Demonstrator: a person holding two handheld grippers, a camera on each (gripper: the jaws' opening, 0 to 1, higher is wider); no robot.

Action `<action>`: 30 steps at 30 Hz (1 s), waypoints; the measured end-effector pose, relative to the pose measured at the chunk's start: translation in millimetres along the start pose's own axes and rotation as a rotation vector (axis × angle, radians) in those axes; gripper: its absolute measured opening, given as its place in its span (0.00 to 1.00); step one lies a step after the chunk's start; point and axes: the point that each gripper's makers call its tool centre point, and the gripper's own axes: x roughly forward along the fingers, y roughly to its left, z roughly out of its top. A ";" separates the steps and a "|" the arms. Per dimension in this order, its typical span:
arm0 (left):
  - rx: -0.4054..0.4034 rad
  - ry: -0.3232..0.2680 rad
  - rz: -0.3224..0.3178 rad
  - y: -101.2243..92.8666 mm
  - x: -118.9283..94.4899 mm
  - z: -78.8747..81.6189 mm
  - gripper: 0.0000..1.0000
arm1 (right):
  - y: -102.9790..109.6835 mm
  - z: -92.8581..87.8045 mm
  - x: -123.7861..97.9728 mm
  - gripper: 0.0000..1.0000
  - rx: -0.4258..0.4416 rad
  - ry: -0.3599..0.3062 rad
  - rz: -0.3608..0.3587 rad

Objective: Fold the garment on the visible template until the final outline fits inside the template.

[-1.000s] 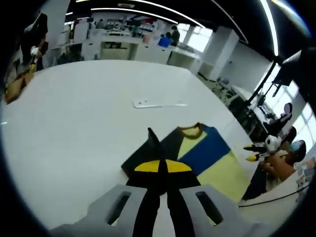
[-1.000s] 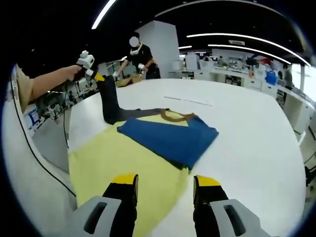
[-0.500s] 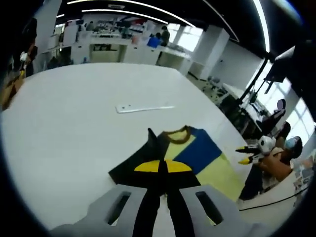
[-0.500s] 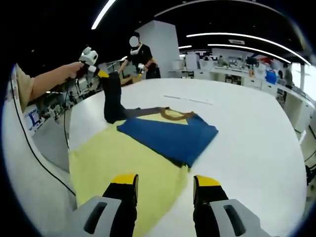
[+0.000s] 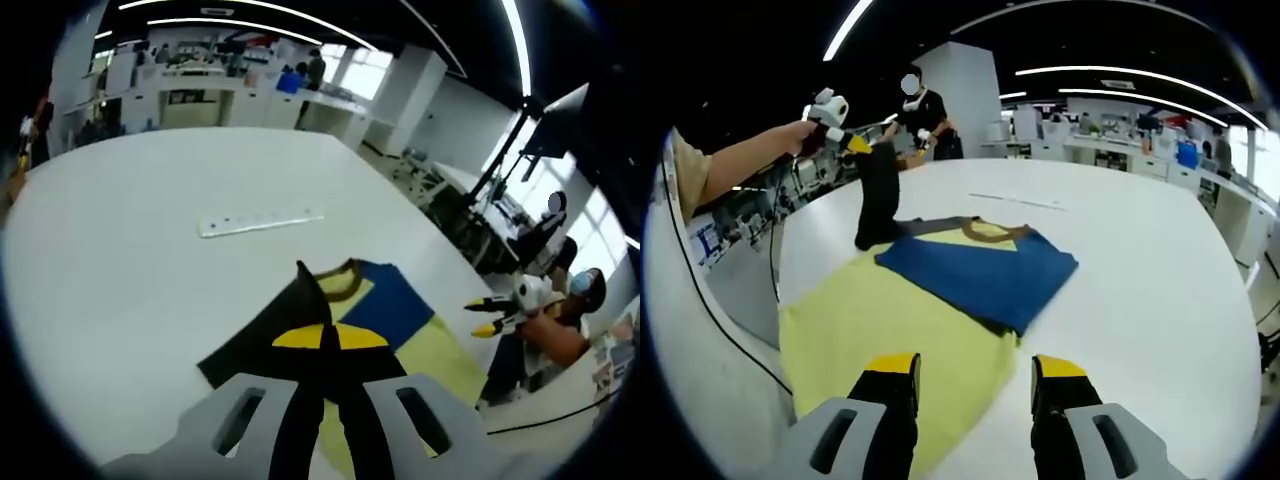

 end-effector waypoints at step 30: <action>0.088 0.102 -0.160 -82.1 90.9 -0.2 0.00 | -3.6 -9.2 -7.6 0.41 0.021 0.003 -0.015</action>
